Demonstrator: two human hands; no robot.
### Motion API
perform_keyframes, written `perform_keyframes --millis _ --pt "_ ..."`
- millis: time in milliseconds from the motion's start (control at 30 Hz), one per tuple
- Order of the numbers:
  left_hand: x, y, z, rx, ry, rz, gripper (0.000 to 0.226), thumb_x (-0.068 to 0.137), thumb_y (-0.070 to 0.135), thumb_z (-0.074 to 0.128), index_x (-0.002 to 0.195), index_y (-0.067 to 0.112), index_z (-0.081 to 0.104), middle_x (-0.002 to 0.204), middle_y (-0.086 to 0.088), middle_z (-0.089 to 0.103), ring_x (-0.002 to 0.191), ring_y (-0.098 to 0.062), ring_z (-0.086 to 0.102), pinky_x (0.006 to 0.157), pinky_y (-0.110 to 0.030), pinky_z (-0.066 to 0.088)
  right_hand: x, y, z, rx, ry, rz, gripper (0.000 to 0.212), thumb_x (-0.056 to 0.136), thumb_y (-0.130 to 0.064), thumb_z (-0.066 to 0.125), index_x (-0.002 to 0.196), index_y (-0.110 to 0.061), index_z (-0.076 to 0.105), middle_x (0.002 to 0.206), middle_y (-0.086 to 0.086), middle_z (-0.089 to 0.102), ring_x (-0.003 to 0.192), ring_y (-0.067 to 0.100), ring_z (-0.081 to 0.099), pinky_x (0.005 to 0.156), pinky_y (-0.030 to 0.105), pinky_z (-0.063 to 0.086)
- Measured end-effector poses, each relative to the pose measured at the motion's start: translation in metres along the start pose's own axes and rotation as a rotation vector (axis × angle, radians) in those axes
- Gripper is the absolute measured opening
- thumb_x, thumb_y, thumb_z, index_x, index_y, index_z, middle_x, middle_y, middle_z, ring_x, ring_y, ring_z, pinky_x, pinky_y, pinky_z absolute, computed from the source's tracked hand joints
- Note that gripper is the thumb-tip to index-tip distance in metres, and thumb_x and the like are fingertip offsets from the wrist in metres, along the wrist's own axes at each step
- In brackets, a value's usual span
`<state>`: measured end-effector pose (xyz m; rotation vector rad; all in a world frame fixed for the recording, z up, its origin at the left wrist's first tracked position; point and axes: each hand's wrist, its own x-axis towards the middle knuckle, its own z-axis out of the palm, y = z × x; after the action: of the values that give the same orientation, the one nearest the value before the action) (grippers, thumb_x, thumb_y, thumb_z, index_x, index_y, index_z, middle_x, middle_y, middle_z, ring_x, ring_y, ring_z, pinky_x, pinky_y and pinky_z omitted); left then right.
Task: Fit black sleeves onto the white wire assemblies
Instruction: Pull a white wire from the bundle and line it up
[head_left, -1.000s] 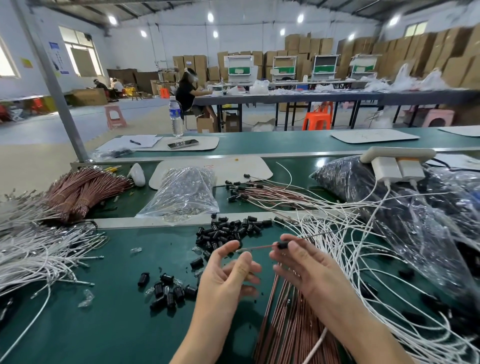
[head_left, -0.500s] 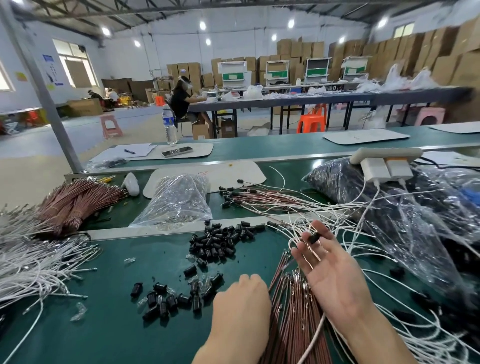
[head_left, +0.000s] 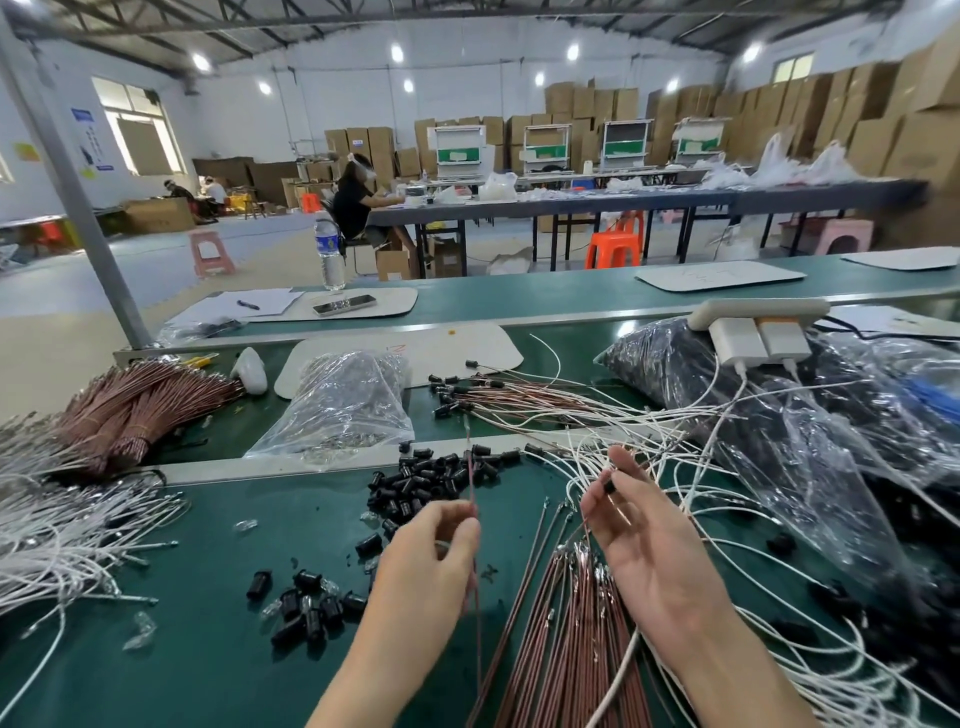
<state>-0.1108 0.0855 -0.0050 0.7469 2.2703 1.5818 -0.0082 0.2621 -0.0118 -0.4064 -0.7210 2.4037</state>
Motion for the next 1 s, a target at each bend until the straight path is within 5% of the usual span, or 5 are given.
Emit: perform_keyframes --millis 167,300,533,833,1000 --pt "-0.002 -0.009 0.008 0.512 -0.213 0.066 0.027 0.102 0.04 0.053 0.126 0.029 0.058 0.099 0.019 0.06 0.078 0.008 0.057 0.07 -0.008 0.045 0.001 -0.007 -0.001 0.073 0.013 -0.053 0.023 0.091 -0.003 0.062 0.109 -0.003 0.076 0.093 0.012 0.07 0.081 0.019 0.069 0.079 0.028 0.061" --pt "0.002 0.007 0.02 0.534 -0.125 0.165 0.027 0.102 0.047 0.049 0.122 0.032 0.058 0.105 0.019 0.059 0.092 0.004 0.058 0.089 -0.022 0.052 -0.001 -0.02 -0.003 0.133 0.043 -0.131 0.027 0.088 -0.005 0.064 0.111 -0.007 0.076 0.095 0.01 0.071 0.083 0.018 0.069 0.079 0.026 0.061" --pt "0.048 0.039 0.083 0.636 -0.164 0.112 0.044 0.103 0.03 0.045 0.064 0.009 0.039 0.06 -0.01 0.045 0.055 -0.025 0.035 0.053 -0.037 0.033 -0.001 -0.037 -0.014 0.239 0.078 -0.188 0.031 0.093 -0.007 0.061 0.122 -0.014 0.071 0.098 0.007 0.067 0.086 0.016 0.065 0.078 0.027 0.061" --pt "0.077 0.038 0.113 0.41 -0.247 -0.14 0.026 0.096 0.023 0.051 0.074 0.011 0.049 0.067 -0.01 0.056 0.056 -0.023 0.047 0.058 -0.026 0.044 0.0 -0.04 -0.024 0.245 0.066 -0.172 0.028 0.086 -0.006 0.066 0.109 -0.016 0.078 0.091 0.006 0.072 0.08 0.016 0.071 0.075 0.028 0.061" --pt "0.067 0.066 0.085 0.001 -0.03 -0.055 0.03 0.1 0.023 0.052 0.083 0.0 0.061 0.07 -0.007 0.061 0.056 -0.016 0.053 0.056 -0.029 0.048 -0.002 -0.038 -0.024 0.25 0.045 -0.146 0.029 0.088 -0.007 0.065 0.113 -0.014 0.077 0.093 0.007 0.072 0.082 0.016 0.07 0.076 0.028 0.061"
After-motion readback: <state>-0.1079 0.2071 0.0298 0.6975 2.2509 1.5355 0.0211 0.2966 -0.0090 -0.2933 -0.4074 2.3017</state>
